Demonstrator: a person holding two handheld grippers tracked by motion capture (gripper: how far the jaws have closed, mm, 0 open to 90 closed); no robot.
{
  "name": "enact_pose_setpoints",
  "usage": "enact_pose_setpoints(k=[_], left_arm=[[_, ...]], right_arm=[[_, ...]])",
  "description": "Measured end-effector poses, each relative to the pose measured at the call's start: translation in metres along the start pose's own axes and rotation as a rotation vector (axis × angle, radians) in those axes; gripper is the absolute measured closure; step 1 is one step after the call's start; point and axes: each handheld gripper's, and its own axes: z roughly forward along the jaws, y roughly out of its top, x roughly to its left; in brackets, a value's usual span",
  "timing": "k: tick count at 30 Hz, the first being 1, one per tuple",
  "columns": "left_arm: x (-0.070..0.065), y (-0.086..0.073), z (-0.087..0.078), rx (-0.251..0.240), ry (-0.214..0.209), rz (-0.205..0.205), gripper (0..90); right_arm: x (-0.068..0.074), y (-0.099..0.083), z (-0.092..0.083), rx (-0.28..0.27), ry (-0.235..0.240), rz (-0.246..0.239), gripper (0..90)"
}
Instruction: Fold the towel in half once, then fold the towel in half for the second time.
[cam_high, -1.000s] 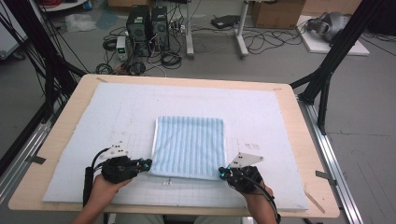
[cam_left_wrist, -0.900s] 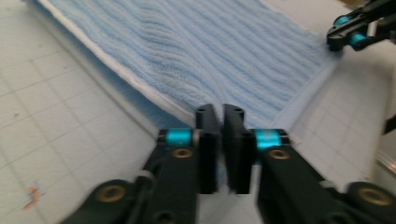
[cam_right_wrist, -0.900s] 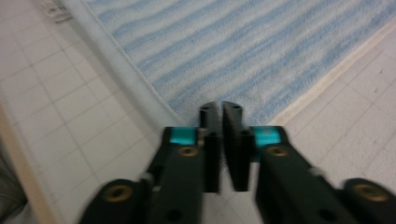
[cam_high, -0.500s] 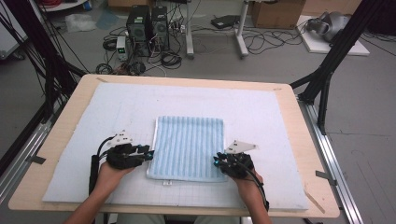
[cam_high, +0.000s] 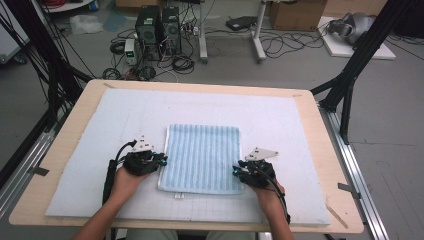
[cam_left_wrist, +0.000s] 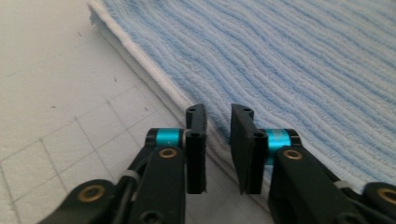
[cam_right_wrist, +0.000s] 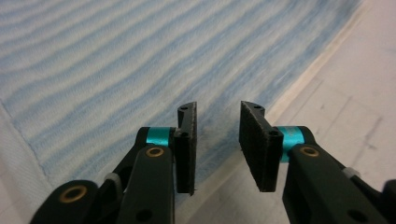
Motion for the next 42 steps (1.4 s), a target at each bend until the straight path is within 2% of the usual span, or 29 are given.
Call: enact_pose_setpoints(k=[1,2,3,4,6,8,11,14,17,21,26,38,42], left_arm=[[0.003,-0.001,-0.002,-0.030,-0.018,-0.028,62.8],[0.007,-0.002,-0.004,-0.049,-0.040,-0.038,60.6],[0.011,-0.003,-0.005,-0.093,-0.067,-0.053,58.3],[0.013,-0.004,-0.007,-0.117,-0.083,-0.039,55.0],[0.017,-0.005,-0.012,-0.171,-0.109,0.031,52.7],[0.020,-0.005,-0.015,-0.214,-0.138,0.029,44.2],[0.021,-0.003,-0.019,-0.232,-0.125,0.009,29.9],[0.022,-0.003,-0.021,-0.242,-0.098,-0.007,17.3],[0.026,-0.005,-0.027,-0.262,-0.092,-0.044,17.2],[0.028,-0.006,-0.032,-0.271,-0.082,-0.069,17.2],[0.031,-0.004,-0.033,-0.280,-0.092,-0.094,17.2],[0.042,-0.001,-0.029,-0.274,-0.081,-0.121,17.6],[0.050,0.009,-0.027,-0.255,-0.078,-0.131,19.0]], right_arm=[[-0.001,0.001,-0.002,-0.018,-0.004,0.001,60.9],[-0.003,0.002,-0.004,-0.035,-0.013,0.009,57.5],[-0.004,0.003,-0.006,-0.036,-0.022,0.014,54.3],[-0.006,0.005,-0.008,-0.050,-0.040,0.016,49.4],[-0.009,0.006,-0.012,-0.066,-0.055,0.021,42.3],[-0.012,0.008,-0.018,-0.093,-0.075,0.015,32.6],[-0.016,0.009,-0.024,-0.128,-0.086,0.017,21.4],[-0.018,0.009,-0.025,-0.139,-0.081,0.016,15.9],[-0.019,0.009,-0.022,-0.138,-0.095,0.006,12.1],[-0.020,0.009,-0.022,-0.144,-0.093,0.011,11.7],[-0.020,0.009,-0.023,-0.143,-0.092,0.015,11.6],[-0.019,0.007,-0.021,-0.126,-0.073,0.026,11.6],[-0.019,0.007,-0.021,-0.123,-0.063,0.018,11.6]])
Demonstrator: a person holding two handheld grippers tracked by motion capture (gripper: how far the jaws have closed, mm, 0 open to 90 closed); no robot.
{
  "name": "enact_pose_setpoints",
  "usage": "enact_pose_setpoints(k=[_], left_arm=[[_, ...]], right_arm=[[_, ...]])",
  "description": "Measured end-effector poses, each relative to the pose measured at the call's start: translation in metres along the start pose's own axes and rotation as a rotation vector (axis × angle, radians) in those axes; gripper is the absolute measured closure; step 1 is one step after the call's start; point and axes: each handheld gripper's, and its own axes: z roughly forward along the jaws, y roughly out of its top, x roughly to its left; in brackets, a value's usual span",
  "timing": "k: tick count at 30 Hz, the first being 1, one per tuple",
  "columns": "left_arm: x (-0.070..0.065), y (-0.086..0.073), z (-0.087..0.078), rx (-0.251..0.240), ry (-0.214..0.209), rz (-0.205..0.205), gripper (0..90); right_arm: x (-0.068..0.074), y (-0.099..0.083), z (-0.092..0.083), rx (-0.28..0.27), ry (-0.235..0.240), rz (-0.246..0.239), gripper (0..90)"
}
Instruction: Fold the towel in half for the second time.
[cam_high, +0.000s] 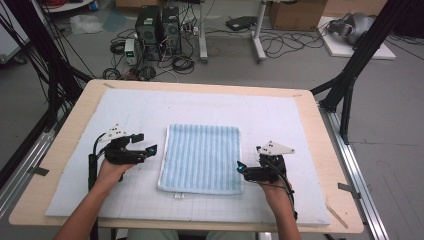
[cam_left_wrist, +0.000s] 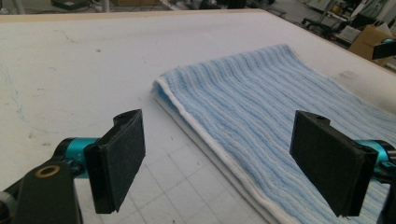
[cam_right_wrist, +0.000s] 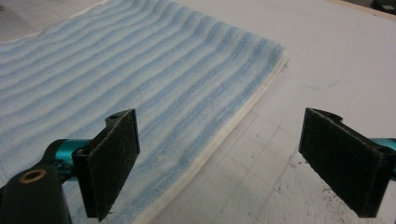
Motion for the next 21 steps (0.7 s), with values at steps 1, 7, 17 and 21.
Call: enact_pose_setpoints(k=[1,7,17,21], left_arm=[[0.001,0.003,0.002,-0.003,0.001,0.000,19.1],[0.009,0.019,0.023,0.039,-0.032,-0.023,23.5],[0.020,0.039,0.061,0.117,-0.015,0.003,26.2],[0.032,0.039,0.071,0.103,0.002,-0.027,29.1]], right_arm=[[0.000,0.000,0.000,0.001,0.000,0.007,11.6],[-0.001,0.000,0.002,0.002,0.011,0.017,11.6],[0.002,0.000,0.004,0.013,0.037,0.008,11.6],[0.003,-0.001,0.005,0.016,0.045,0.022,11.6]])
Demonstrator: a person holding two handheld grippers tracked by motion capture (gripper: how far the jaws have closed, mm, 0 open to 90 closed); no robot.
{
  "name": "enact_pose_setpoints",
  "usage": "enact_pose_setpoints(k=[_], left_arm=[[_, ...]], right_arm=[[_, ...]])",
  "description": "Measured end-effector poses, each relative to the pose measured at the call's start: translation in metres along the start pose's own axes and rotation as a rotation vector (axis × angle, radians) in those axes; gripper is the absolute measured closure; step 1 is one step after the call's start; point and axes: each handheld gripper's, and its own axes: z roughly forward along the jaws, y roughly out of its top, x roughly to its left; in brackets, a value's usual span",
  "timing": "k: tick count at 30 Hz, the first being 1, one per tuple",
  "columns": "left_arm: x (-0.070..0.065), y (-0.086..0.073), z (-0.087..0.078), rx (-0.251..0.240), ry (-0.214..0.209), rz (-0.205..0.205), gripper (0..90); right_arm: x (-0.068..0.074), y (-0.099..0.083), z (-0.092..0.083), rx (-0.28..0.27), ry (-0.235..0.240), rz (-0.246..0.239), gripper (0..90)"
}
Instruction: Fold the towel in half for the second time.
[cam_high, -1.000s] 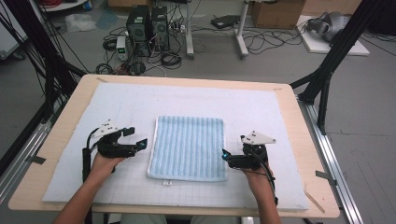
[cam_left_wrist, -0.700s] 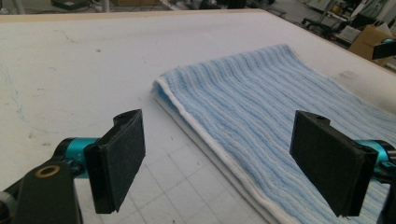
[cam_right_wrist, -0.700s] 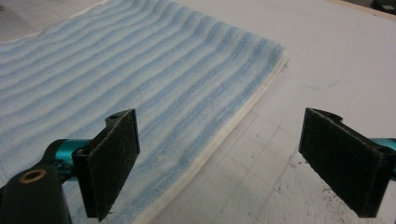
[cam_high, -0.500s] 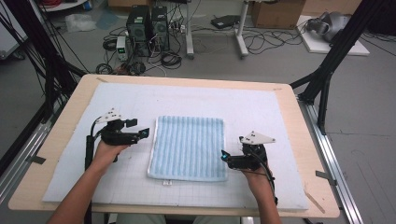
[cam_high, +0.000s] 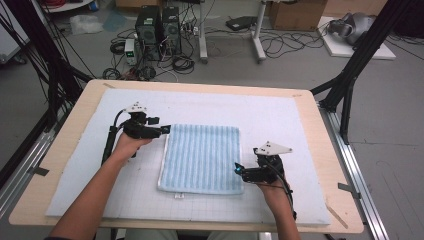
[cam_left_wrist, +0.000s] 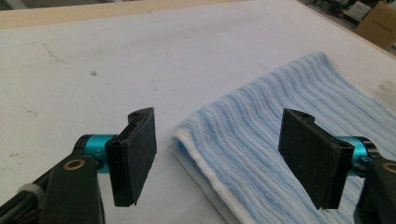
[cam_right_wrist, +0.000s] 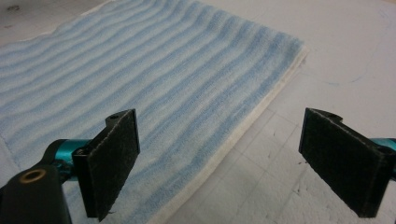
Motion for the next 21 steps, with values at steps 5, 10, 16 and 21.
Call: enact_pose_setpoints(k=[5,10,16,21], left_arm=[[0.008,-0.005,0.015,0.051,0.012,0.003,33.2],[0.001,-0.006,0.032,0.133,0.014,0.068,38.9],[-0.003,-0.009,0.040,0.182,0.034,0.105,48.3],[-0.004,-0.009,0.040,0.189,0.003,0.136,67.6]], right_arm=[[0.000,-0.001,0.002,0.005,0.003,0.001,11.6],[0.001,-0.001,0.005,0.015,0.004,-0.002,11.6],[0.002,-0.002,0.007,0.025,0.004,-0.003,11.6],[0.002,-0.002,0.009,0.035,0.002,-0.006,11.7]])
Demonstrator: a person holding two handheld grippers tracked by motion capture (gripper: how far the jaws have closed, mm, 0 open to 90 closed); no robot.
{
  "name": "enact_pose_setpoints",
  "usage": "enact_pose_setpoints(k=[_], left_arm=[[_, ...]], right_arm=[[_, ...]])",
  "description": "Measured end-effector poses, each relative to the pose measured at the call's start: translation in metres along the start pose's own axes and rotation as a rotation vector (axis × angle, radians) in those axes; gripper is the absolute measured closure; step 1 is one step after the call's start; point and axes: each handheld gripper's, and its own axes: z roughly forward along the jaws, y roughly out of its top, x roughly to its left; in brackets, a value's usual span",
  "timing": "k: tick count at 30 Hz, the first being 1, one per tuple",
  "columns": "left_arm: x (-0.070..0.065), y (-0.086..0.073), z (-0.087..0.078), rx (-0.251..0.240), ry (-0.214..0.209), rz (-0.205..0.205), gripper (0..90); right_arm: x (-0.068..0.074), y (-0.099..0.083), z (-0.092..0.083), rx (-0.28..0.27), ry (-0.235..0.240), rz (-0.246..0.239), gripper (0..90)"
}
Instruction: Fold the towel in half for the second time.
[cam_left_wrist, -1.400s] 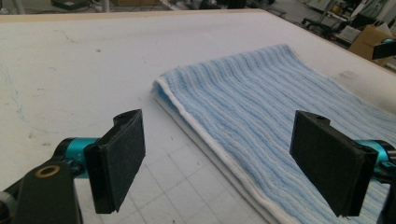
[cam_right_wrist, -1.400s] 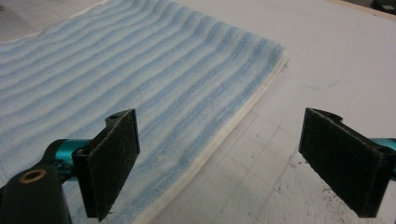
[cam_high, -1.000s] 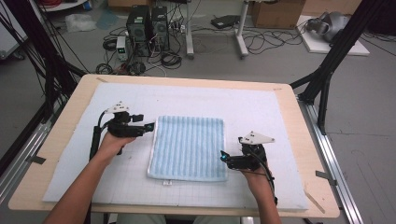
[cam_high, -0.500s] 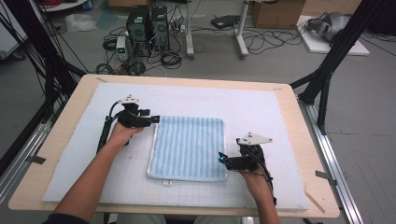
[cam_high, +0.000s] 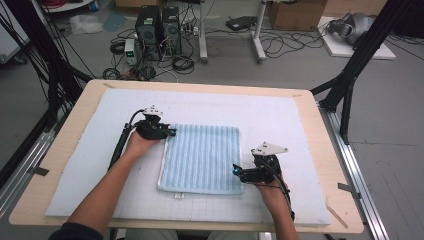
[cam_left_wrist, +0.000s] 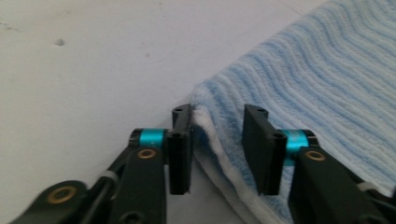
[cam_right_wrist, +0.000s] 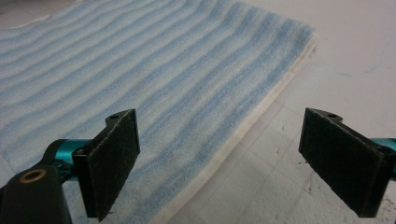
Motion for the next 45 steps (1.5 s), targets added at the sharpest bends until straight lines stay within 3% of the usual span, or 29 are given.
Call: enact_pose_setpoints(k=[2,4,11,20,22,27,29,33,37,39,43,45], left_arm=[[-0.001,-0.001,0.001,-0.005,-0.024,0.000,77.9],[-0.002,-0.001,0.001,-0.003,-0.025,0.011,81.1],[-0.001,-0.001,0.001,-0.010,-0.025,-0.002,82.8],[-0.001,-0.002,0.001,-0.015,-0.025,-0.013,82.9],[-0.001,-0.002,0.001,-0.012,-0.027,-0.010,82.9],[0.000,-0.002,0.001,-0.010,-0.031,-0.014,83.0],[-0.001,-0.002,0.001,-0.010,-0.029,-0.007,83.2],[-0.001,-0.002,0.001,-0.010,-0.030,-0.007,83.4],[0.000,-0.002,0.001,-0.012,-0.032,-0.013,83.4],[0.000,-0.002,0.001,-0.012,-0.033,-0.013,83.4],[0.000,-0.003,0.001,-0.012,-0.034,-0.018,83.5],[0.000,-0.003,0.001,-0.012,-0.035,-0.018,83.5]], right_arm=[[0.000,0.000,0.000,0.002,0.001,0.005,11.6],[-0.001,0.000,0.001,-0.002,-0.003,0.013,11.6],[-0.005,0.007,0.009,0.014,-0.002,0.028,11.6],[-0.028,0.040,0.037,0.055,-0.002,0.053,12.8],[-0.035,0.048,0.042,0.046,0.005,0.042,21.7],[-0.050,0.063,0.060,0.072,-0.014,0.046,27.9],[-0.054,0.066,0.068,0.120,-0.065,0.027,32.7],[-0.063,0.069,0.083,0.165,-0.109,0.040,36.4],[-0.069,0.074,0.098,0.189,-0.091,0.069,45.8],[-0.069,0.075,0.104,0.209,-0.081,0.059,50.7],[-0.068,0.074,0.108,0.218,-0.035,0.062,68.9],[-0.067,0.075,0.108,0.224,-0.032,0.093,76.0]])
